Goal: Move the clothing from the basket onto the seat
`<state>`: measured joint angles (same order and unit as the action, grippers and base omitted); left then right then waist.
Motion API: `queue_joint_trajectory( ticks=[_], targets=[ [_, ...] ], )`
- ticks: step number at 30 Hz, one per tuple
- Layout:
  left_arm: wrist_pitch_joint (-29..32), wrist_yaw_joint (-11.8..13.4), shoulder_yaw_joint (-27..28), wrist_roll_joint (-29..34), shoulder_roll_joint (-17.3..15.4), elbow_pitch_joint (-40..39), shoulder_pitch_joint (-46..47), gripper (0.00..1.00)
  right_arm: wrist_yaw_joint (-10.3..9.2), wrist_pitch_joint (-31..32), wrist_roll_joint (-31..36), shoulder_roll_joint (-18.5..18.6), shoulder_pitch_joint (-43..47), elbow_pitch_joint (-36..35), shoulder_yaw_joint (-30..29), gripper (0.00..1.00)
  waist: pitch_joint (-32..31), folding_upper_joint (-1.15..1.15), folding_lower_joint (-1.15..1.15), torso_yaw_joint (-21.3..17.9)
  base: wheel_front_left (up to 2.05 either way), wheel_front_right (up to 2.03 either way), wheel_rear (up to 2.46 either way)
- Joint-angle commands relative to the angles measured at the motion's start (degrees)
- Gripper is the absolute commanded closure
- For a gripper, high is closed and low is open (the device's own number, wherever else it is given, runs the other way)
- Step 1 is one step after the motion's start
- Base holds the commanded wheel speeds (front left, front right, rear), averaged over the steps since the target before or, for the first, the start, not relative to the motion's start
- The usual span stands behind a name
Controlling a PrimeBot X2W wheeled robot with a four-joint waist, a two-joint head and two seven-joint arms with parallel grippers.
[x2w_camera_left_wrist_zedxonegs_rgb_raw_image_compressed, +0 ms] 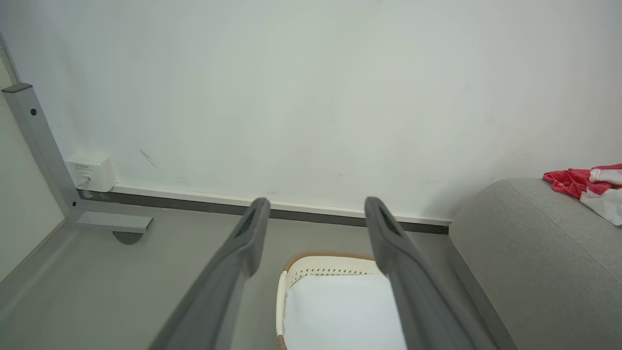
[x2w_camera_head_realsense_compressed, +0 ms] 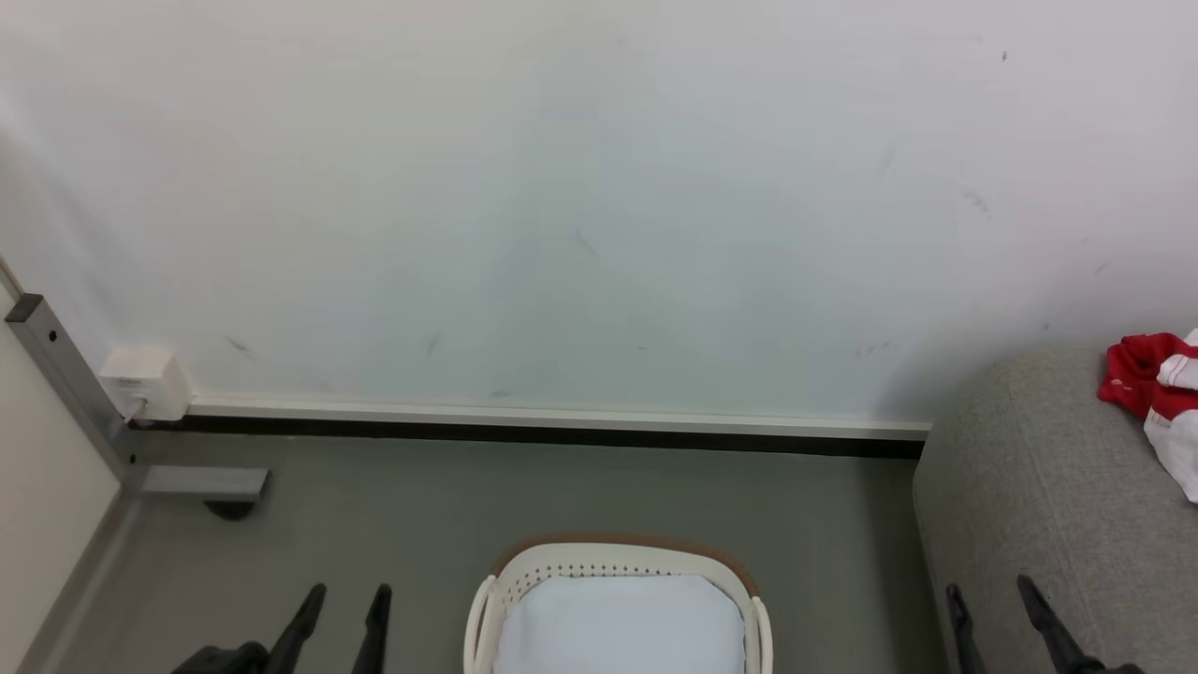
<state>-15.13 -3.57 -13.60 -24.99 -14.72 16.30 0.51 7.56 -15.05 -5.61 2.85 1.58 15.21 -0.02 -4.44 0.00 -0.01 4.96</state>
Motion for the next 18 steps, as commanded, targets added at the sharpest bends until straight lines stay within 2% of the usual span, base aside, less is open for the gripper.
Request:
queue_joint_trajectory(
  ticks=[1,10,18],
  targets=[
    [0.0,-0.5,1.4,1.5,0.6,0.3,-1.2,0.00,-0.15,-0.2,-0.6,0.1,1.3,0.8,0.4,0.00,-0.3,0.00,0.01,-0.2,0.00,0.00,0.00],
    [0.0,-2.8,7.0,5.9,3.4,2.0,-1.8,0.00,-0.15,-0.2,-2.3,0.1,2.1,2.7,1.4,0.00,-0.3,0.00,0.01,-1.3,0.00,0.00,0.00],
    [0.0,-3.7,10.0,8.4,5.4,3.0,-0.9,0.00,-0.15,-0.2,-2.2,0.1,1.1,3.3,1.8,0.00,0.1,0.00,0.01,-2.6,0.00,0.00,0.00]
  ],
)
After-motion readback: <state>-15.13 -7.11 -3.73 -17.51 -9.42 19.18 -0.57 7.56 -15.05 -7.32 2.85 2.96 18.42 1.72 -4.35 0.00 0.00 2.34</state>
